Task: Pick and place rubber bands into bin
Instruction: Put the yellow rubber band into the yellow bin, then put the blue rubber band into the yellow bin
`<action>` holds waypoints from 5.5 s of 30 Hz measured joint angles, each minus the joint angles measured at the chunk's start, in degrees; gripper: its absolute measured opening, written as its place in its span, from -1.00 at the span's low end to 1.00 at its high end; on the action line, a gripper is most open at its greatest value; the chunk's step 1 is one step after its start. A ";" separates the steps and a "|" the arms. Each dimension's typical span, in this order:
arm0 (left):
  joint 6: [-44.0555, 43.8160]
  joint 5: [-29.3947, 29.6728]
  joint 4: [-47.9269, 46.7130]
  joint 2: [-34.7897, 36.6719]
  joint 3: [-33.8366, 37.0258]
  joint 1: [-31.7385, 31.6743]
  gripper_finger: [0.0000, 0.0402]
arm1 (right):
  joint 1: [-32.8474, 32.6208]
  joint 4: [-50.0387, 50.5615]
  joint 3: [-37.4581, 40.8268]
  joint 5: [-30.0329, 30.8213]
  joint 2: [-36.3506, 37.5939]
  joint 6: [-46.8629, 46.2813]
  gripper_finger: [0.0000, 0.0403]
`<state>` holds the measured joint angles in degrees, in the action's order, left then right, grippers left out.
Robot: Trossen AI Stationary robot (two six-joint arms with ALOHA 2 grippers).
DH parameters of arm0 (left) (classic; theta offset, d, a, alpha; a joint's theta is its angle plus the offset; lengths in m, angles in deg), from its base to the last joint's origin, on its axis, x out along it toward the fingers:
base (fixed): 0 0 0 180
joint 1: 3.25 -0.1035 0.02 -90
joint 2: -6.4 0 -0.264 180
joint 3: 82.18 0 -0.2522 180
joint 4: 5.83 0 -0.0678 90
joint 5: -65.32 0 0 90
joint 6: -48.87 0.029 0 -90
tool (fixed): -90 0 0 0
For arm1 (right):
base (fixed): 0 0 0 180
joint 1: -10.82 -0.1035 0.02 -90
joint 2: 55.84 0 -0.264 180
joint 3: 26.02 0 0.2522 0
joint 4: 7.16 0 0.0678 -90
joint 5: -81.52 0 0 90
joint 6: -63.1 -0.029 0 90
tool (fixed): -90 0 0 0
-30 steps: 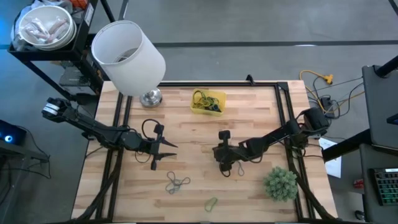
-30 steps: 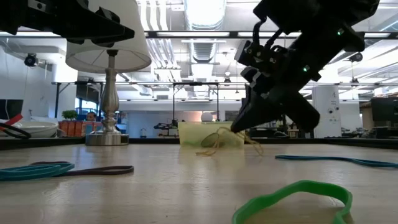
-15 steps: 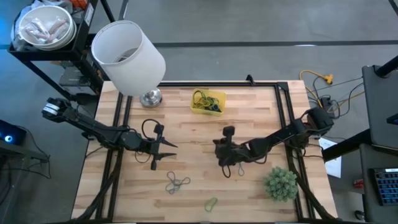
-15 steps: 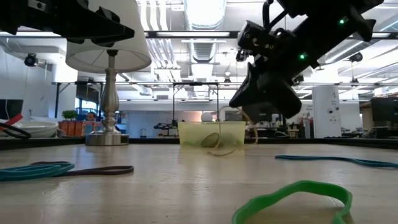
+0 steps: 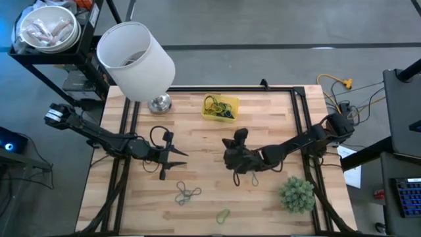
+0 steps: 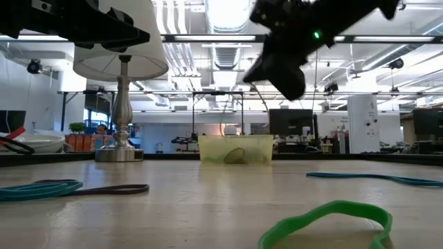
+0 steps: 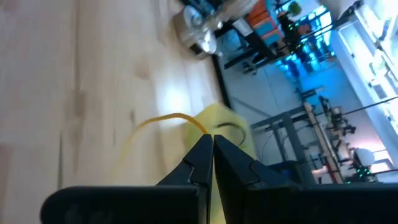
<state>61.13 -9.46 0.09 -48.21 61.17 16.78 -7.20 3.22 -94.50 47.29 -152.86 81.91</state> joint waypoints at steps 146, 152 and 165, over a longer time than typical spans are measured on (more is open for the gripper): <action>-21.02 -10.46 0.76 -35.66 -6.29 8.68 -0.40 | 3.67 -0.67 17.03 -48.13 7.44 -27.87 -0.64; -22.58 -10.46 0.86 -37.07 -6.29 8.73 -0.40 | 3.67 -0.73 17.03 -48.18 7.44 -28.29 -0.63; -24.03 -11.14 0.50 -36.55 -6.33 8.87 -0.40 | 3.67 -1.46 17.03 -48.21 7.49 -28.28 -0.64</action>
<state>37.10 -20.61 0.59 -84.76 54.84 25.66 -3.53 1.76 -77.47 -0.93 -145.37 53.63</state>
